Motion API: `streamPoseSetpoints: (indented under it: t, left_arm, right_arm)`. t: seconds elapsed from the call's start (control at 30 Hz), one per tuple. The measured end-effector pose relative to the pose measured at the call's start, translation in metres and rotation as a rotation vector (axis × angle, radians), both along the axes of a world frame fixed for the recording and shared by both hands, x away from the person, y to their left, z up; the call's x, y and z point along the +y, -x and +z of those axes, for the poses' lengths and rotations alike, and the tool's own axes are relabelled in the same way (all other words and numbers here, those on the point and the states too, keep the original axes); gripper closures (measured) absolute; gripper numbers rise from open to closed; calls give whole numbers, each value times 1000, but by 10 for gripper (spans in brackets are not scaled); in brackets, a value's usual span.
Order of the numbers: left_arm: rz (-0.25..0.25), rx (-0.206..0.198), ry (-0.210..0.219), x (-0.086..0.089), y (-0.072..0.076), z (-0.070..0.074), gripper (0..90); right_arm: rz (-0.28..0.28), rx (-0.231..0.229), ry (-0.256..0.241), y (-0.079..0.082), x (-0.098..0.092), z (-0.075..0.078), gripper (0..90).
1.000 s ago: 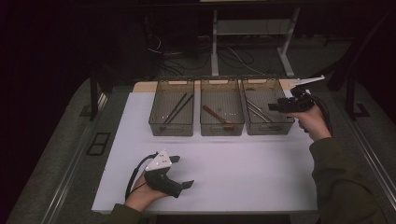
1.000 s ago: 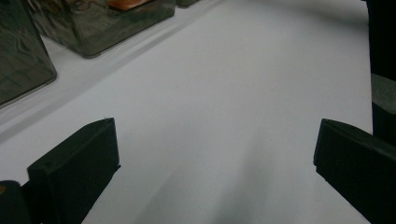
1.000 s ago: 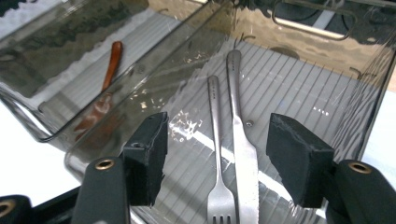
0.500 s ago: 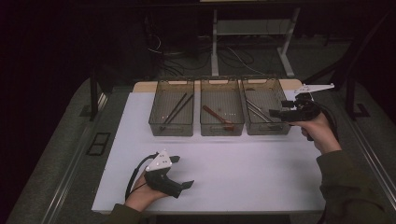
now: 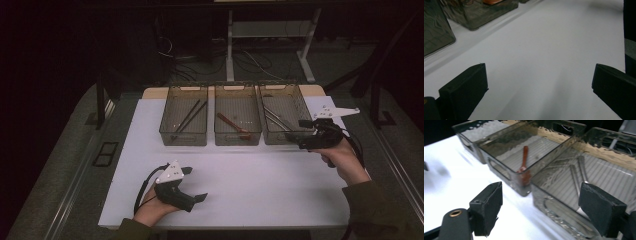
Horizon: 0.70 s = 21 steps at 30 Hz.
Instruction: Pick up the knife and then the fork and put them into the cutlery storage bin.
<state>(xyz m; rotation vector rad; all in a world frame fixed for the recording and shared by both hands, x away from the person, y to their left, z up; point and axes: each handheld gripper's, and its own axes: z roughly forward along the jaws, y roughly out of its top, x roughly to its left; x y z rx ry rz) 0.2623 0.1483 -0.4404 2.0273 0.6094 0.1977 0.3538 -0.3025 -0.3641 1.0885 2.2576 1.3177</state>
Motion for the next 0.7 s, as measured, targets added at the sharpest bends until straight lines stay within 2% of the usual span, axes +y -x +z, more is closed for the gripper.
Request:
streamPoseSetpoints:
  t: [0.1,0.3,0.47,0.7]
  left_arm:
    - [2,-3,4,0,0,0,0]
    - [3,-3,7,1,1,1,0]
    - [4,-3,10,1,0,1,0]
    - [4,-3,11,1,0,1,0]
  right_arm:
    - [6,-6,-17,8,2,-4,186]
    - [16,-4,-8,23,5,-16,185]
    - [24,5,-25,34,7,-27,175]
    - [28,-4,-17,50,9,-40,174]
